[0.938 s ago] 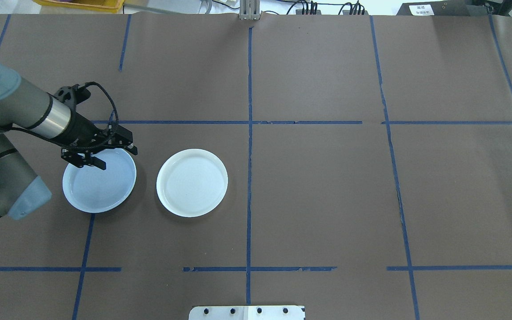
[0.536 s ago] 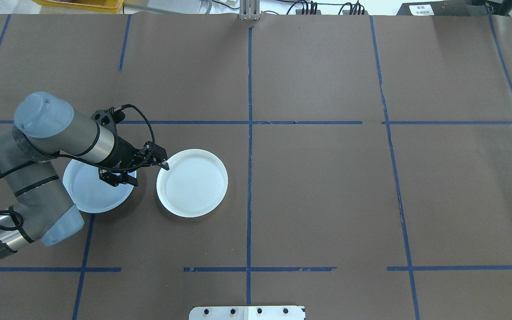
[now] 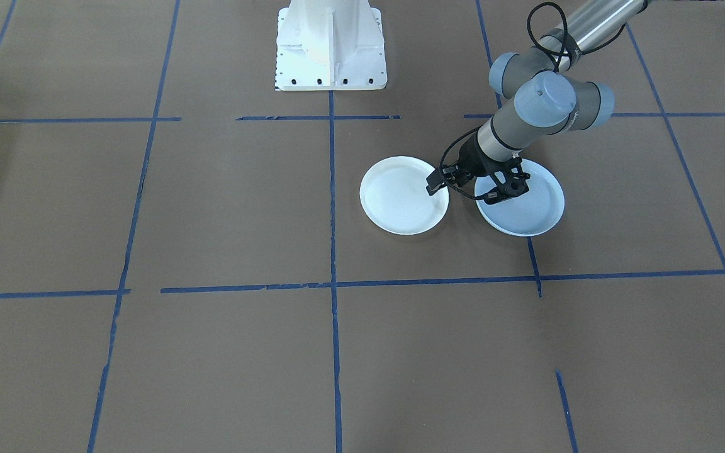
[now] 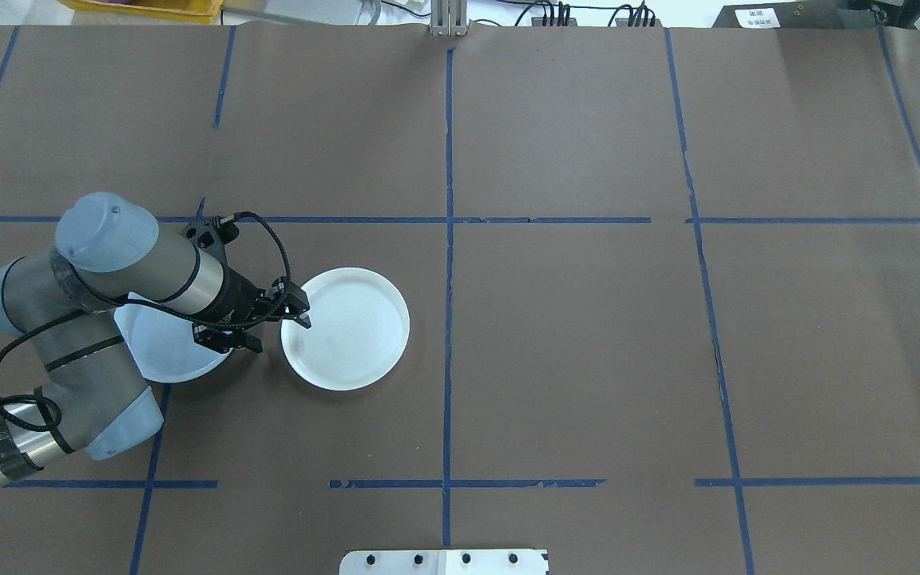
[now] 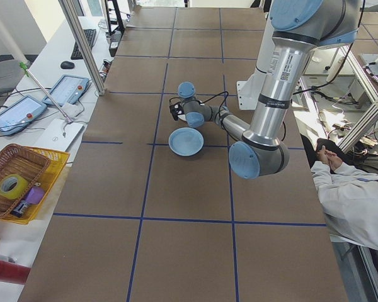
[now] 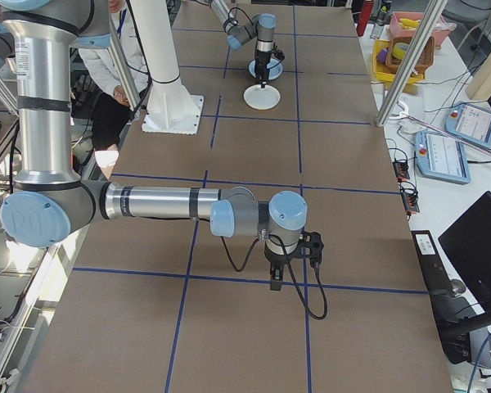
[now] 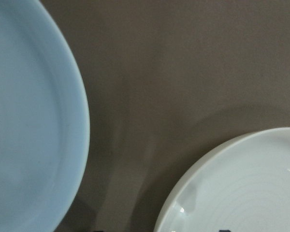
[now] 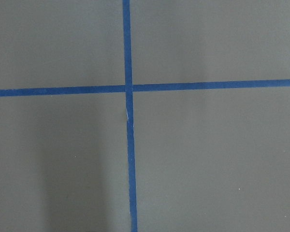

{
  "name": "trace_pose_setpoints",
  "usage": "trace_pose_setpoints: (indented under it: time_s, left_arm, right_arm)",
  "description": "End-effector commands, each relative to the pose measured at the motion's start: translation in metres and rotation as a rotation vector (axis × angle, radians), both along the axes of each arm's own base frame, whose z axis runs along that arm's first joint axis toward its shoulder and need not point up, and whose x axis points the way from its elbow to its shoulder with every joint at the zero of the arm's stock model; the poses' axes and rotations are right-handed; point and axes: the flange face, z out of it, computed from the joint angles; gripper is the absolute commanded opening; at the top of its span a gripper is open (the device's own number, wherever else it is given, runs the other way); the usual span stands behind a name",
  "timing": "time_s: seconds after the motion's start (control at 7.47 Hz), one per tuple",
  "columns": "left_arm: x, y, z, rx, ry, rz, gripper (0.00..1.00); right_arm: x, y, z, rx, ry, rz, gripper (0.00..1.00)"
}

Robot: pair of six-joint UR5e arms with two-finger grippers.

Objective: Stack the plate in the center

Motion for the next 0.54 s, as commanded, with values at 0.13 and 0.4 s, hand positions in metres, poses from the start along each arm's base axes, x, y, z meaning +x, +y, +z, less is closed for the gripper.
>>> trace_pose_setpoints:
  time_s: [0.13, 0.4]
  left_arm:
    - [0.0031, 0.0003, -0.0057, 0.004, 0.009, 0.011, 0.00]
    - [-0.0011, 0.0015, -0.0131, 0.012, 0.023, 0.014, 0.00]
  right_arm:
    - [-0.0003, 0.0000, -0.0001, 0.000, -0.001, 0.000, 1.00]
    - [-0.0001, 0.0000, 0.0000, 0.000, 0.000, 0.000, 1.00]
